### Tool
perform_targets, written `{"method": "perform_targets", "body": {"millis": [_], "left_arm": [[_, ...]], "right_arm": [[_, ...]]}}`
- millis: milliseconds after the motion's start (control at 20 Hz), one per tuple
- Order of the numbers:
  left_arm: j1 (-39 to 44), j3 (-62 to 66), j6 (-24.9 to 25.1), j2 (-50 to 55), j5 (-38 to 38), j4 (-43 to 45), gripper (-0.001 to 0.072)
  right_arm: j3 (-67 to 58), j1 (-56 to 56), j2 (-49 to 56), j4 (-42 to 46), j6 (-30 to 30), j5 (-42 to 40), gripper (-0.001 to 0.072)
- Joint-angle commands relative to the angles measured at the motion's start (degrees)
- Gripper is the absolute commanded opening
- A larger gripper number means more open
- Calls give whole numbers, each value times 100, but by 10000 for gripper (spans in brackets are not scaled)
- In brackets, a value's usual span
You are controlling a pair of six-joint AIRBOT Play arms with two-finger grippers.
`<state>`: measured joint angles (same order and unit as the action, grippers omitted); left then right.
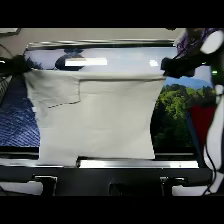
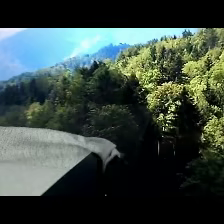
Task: Fold the clothes and pants, and hang the long-sleeved shirts on hangers.
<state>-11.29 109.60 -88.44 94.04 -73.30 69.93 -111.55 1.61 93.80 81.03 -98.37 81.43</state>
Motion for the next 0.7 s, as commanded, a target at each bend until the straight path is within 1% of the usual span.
{"method": "perform_targets", "body": {"millis": [0,100,200,350,450,550,650], "left_arm": [[295,699,-4,1858,608,-79,13],[334,1189,55,2459,1064,-81,13],[330,1174,59,2570,1825,-96,13],[302,1180,63,2507,2514,-98,13],[304,1178,205,2428,2527,-142,14],[302,1176,254,2385,2166,-140,14],[275,1174,367,2367,1626,-133,15]], "right_arm": [[9,0,1108,315,61,-876,30],[7,0,1333,549,-17,-1561,29],[7,0,1360,754,-144,-2142,29],[-256,0,1357,841,-302,-2535,29],[-350,2,1351,769,-424,-2520,30],[-348,2,1364,664,-509,-2120,30],[-343,2,1364,669,-501,-1556,30]]}}
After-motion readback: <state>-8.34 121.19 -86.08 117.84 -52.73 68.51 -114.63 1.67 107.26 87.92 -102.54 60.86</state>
